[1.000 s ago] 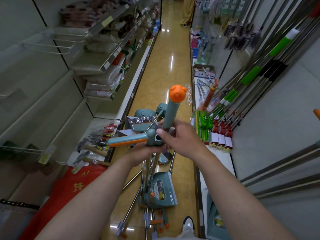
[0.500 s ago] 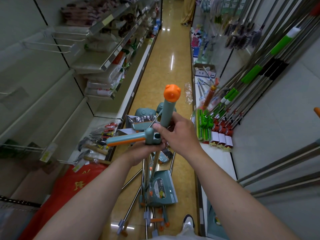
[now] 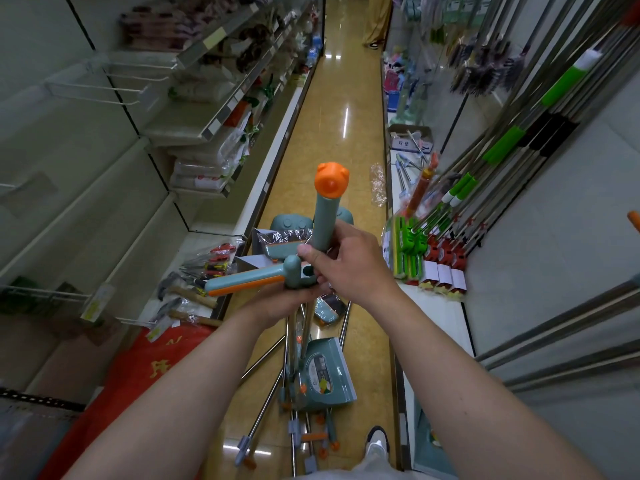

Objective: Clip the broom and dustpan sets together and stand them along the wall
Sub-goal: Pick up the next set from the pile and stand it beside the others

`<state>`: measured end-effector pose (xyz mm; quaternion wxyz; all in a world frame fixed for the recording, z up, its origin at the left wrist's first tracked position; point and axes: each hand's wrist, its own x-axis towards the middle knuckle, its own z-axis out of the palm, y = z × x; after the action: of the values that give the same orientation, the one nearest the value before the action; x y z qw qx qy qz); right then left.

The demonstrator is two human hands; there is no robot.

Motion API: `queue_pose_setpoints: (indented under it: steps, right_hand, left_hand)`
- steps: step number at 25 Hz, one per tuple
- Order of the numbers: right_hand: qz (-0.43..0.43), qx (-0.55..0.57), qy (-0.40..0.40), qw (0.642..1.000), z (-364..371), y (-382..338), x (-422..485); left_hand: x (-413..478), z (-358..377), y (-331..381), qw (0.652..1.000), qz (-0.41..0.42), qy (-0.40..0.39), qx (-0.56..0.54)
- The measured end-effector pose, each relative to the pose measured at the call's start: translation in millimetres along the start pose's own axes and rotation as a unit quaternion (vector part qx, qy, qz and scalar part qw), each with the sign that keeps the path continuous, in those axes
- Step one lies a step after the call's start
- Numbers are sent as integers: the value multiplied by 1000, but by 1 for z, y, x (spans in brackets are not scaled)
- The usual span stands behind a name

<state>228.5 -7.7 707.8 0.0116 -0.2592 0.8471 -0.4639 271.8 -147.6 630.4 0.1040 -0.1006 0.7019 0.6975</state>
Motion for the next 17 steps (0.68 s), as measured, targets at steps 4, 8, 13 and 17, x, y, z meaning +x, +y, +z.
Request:
queue_pose_setpoints:
  steps: [4, 8, 13, 17]
  right_hand:
    - [-7, -17, -43, 999, -5, -8, 1]
    - [-1, -13, -17, 1000, -1, -10, -1]
    - [-10, 7, 53, 999, 6, -1, -4]
    - [-11, 13, 64, 998, 4, 3, 5]
  left_hand:
    - [0, 5, -4, 998, -9, 49, -33]
    - [-3, 13, 2, 997, -11, 64, -45]
    - [-3, 19, 4, 995, -20, 97, -16]
    - [1, 31, 7, 989, -12, 143, -27]
